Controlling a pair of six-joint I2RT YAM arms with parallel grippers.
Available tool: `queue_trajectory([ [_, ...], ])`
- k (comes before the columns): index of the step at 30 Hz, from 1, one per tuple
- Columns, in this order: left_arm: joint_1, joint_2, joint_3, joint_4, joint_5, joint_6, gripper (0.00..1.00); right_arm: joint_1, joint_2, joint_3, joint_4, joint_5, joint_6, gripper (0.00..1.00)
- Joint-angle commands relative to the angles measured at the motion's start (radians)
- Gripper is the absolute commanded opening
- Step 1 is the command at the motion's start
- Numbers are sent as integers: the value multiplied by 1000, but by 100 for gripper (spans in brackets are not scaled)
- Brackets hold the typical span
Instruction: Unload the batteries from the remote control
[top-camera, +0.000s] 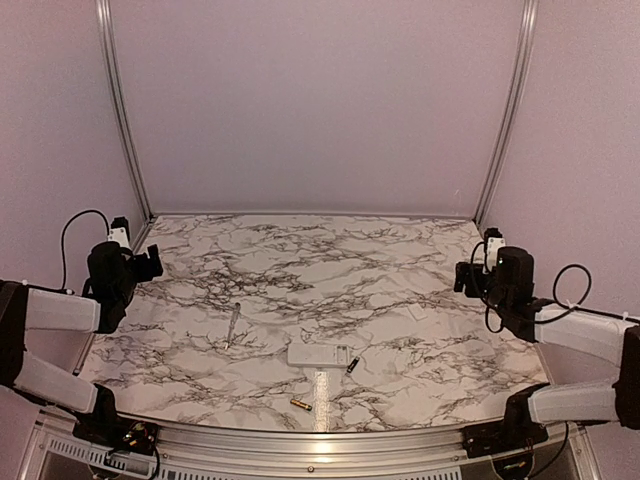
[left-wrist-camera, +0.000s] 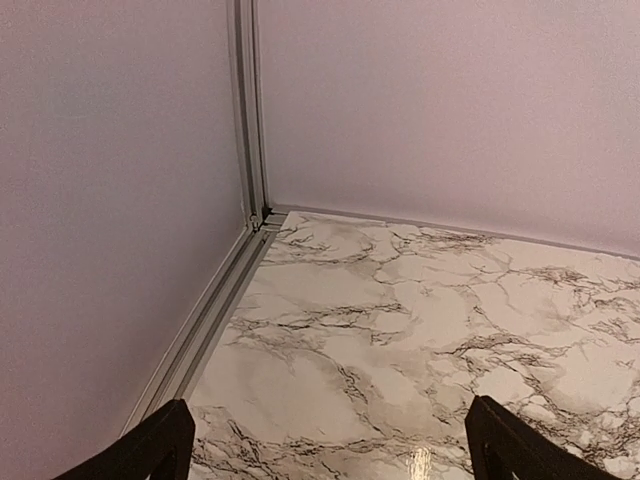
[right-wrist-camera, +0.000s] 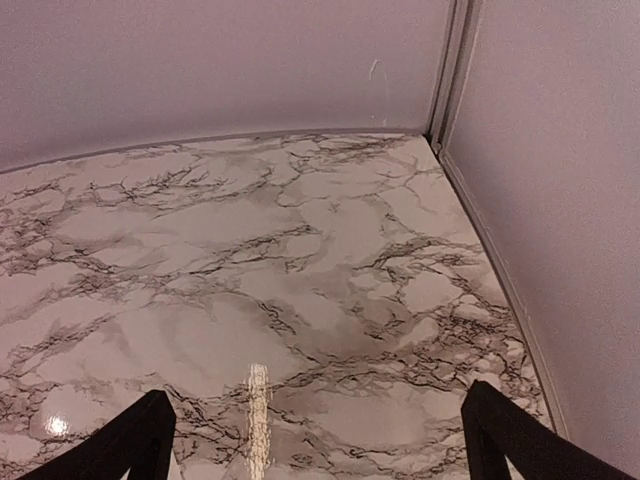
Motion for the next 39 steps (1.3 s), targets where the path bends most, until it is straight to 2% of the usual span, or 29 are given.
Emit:
queue_trajectory([
  [1, 12, 58, -30, 194, -13, 35, 99, -83, 5, -110, 311, -9, 9, 98],
  [10, 42, 137, -85, 358, 23, 32, 99, -122, 120, -151, 560, 0, -156, 98],
  [20, 71, 222, -126, 504, 99, 28, 99, -187, 279, -204, 837, -34, -151, 98],
  [29, 75, 225, -123, 501, 110, 28, 99, -190, 420, -211, 1002, -120, -213, 98],
  [35, 73, 226, -123, 503, 110, 33, 99, -191, 498, -251, 1150, -108, -211, 98],
  [39, 74, 229, -126, 513, 118, 36, 99, -195, 498, -250, 1147, -112, -207, 99],
])
